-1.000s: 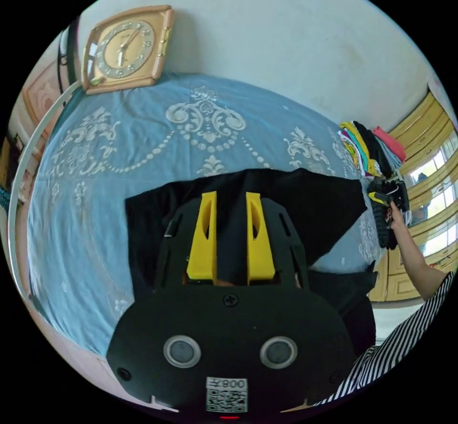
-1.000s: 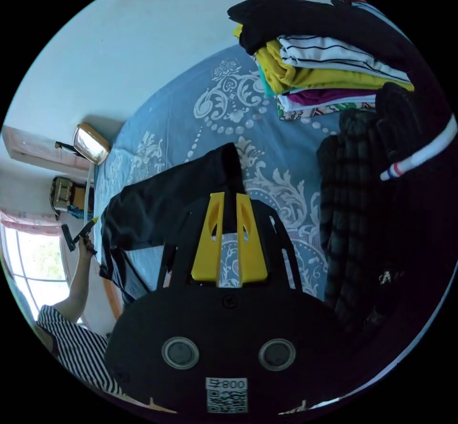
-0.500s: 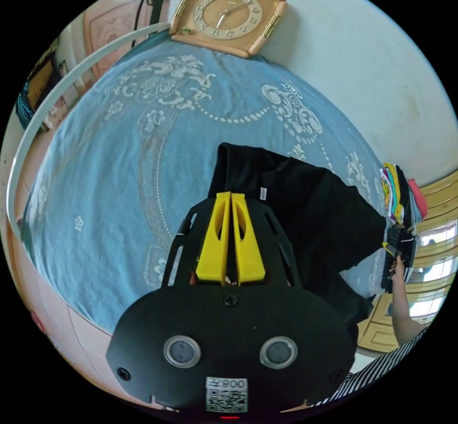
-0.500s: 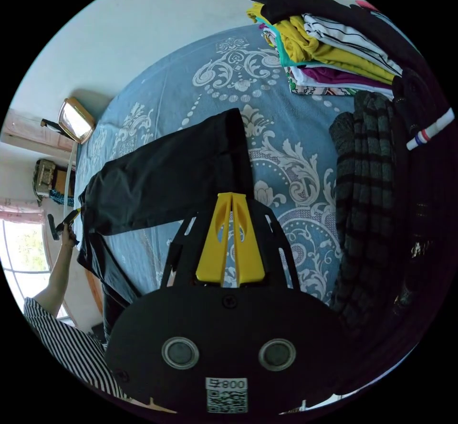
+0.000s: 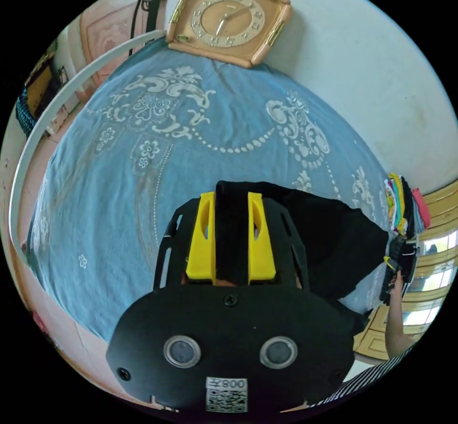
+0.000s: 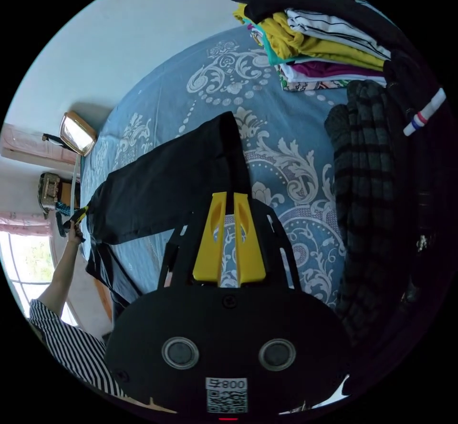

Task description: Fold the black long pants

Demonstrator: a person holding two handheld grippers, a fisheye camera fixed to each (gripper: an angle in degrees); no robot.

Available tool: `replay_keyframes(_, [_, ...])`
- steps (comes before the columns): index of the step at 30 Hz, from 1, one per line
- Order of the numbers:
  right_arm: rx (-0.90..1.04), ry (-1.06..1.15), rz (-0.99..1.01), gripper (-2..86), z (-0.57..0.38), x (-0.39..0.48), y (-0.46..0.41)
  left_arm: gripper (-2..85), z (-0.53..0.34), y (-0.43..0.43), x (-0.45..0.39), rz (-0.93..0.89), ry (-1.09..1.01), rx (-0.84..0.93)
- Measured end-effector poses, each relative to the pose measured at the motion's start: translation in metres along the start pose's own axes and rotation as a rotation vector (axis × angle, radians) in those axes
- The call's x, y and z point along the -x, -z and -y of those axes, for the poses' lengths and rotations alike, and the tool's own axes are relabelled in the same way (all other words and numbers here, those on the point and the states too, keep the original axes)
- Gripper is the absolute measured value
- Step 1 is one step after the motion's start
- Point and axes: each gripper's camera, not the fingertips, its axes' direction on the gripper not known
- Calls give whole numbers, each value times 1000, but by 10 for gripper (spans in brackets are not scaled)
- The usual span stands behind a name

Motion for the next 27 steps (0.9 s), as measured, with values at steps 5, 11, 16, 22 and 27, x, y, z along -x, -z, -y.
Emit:
replay_keyframes(5, [0,1,13,6,-15,-5,13,27,-4,22,4,-4,-47,-115])
replay_keyframes(11, [-17,-49,45,14,-37,-11,32,43,-19,11,40,57,1,-39])
replay_keyframes(16, [-51,-74,72,30,-73,-17,73,60,-60,25,73,-8,38,-76])
replay_keyframes(22, [-62,-82,125,46,-181,-18,120,75,-145,51,120,-50,34,-81])
replay_keyframes(27, [-64,-185,192,54,-295,-34,145,85,-234,37,179,-272,196,-50])
